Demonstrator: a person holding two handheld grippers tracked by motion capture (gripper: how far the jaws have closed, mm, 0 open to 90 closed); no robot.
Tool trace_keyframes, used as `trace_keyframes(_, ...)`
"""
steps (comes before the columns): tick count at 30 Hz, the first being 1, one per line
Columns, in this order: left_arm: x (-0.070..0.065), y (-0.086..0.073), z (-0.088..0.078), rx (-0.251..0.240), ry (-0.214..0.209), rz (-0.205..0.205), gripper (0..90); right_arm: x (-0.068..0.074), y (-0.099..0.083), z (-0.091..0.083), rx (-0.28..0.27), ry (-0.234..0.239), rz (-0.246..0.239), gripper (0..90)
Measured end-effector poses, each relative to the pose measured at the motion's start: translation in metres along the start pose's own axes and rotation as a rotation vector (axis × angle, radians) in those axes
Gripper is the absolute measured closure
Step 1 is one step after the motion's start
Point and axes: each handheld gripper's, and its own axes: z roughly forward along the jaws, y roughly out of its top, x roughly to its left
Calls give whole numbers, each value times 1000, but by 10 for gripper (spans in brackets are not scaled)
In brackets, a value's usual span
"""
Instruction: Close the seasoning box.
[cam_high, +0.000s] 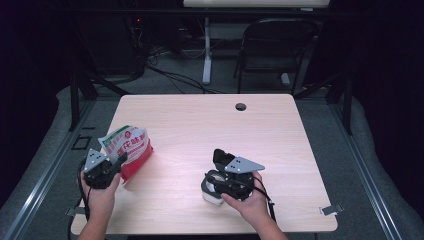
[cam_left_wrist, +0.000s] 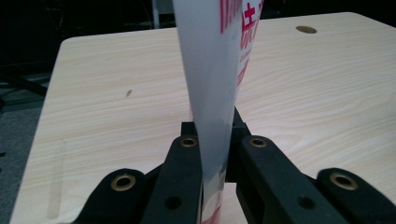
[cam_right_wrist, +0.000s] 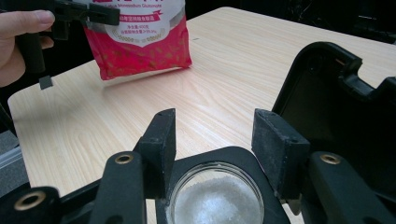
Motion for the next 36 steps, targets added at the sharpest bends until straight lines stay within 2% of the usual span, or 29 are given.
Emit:
trace_keyframes(7, 5, 0, -3, 3, 55, 17, 898, 0, 0, 0, 6, 3, 4, 503)
trace_keyframes(10, 6, 0, 1, 49, 44, 20, 885, -1, -1, 1, 8, 2, 8, 502)
trace_keyframes(16, 2, 1, 1, 71, 43, 38, 845, -1, -1, 1, 17, -2, 6, 503)
trace_keyframes(19, 1, 3, -1, 80, 43, 44, 784, -2, 0, 1, 20, -2, 7, 503)
trace_keyframes(22, 2, 6, -2, 72, 8, 17, 663, -2, 0, -1, 26, 3, 17, 518)
trace_keyframes(23, 2, 7, -2, 84, -10, 11, 635, -2, 0, -1, 28, 3, 21, 524)
trace_keyframes(24, 0, 6, -3, 67, -22, 6, 611, -2, 1, -1, 33, 2, 27, 539)
trace_keyframes(26, -3, 7, -2, 66, -37, 6, 566, -3, 2, -1, 58, -7, 23, 567)
trace_keyframes(31, -11, 10, -3, 74, -62, 8, 522, -6, 4, -1, 106, 25, 68, 567)
trace_keyframes(36, -26, 9, -2, 58, -92, 32, 518, -8, 4, 0, 139, 38, 78, 602)
